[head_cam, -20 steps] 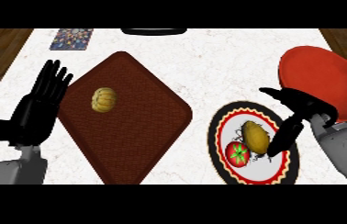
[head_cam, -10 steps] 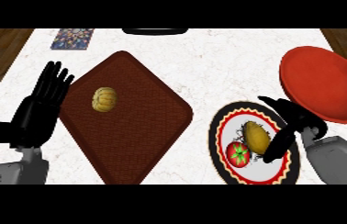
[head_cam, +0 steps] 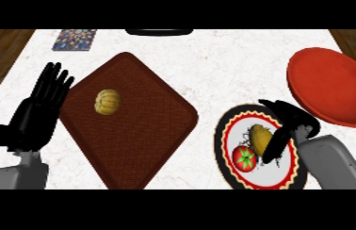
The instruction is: Pick the lemon from the plate and place it in the bowl
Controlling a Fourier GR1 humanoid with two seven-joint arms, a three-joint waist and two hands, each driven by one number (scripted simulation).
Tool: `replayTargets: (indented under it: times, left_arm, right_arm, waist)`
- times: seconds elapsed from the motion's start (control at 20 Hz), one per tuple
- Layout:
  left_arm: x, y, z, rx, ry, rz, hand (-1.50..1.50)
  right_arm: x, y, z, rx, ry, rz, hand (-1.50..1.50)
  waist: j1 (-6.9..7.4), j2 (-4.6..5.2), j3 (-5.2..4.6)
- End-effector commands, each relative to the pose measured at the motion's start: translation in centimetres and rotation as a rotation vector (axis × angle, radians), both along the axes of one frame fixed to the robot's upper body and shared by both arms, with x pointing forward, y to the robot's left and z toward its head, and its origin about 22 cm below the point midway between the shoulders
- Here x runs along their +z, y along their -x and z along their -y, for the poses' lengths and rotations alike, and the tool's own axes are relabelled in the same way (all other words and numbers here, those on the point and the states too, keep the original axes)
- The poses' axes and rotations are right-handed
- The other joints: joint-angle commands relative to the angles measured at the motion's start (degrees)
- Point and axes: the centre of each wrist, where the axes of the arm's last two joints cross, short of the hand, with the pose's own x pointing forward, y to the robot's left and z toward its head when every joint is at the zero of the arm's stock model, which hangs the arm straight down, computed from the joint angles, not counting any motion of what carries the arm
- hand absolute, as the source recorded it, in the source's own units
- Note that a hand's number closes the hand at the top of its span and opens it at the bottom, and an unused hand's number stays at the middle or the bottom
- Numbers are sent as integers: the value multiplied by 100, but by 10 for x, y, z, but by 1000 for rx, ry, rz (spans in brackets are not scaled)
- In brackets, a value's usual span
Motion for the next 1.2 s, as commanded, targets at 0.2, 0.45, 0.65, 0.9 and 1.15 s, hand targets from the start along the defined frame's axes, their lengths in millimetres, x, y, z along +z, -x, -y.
replayTargets:
  times: [0.2, 0.45, 0.65, 0.9, 1.15]
  left_arm:
    - [-2, 10, 9, -9, -12, -11, 0]
    - [27, 0, -1, -2, 2, 12, 0]
    - [23, -5, 9, -16, -3, 11, 0]
    - [16, 2, 5, 2, -9, 14, 0]
    - [8, 4, -3, 44, -1, -13, 0]
  right_arm:
    - [-36, -3, 5, 46, 59, -60, 150]
    - [-25, -1, 6, 186, 98, -5, 150]
    - [-43, -4, -15, 211, 117, 8, 150]
    - [-14, 35, 13, 505, 54, 150, 150]
    - [11, 68, 39, 806, 12, 340, 150]
  waist:
    - [12, 2, 0]
    - [6, -2, 1]
    - [15, 2, 1]
    - [-112, -33, 11]
    - [-235, -53, 16]
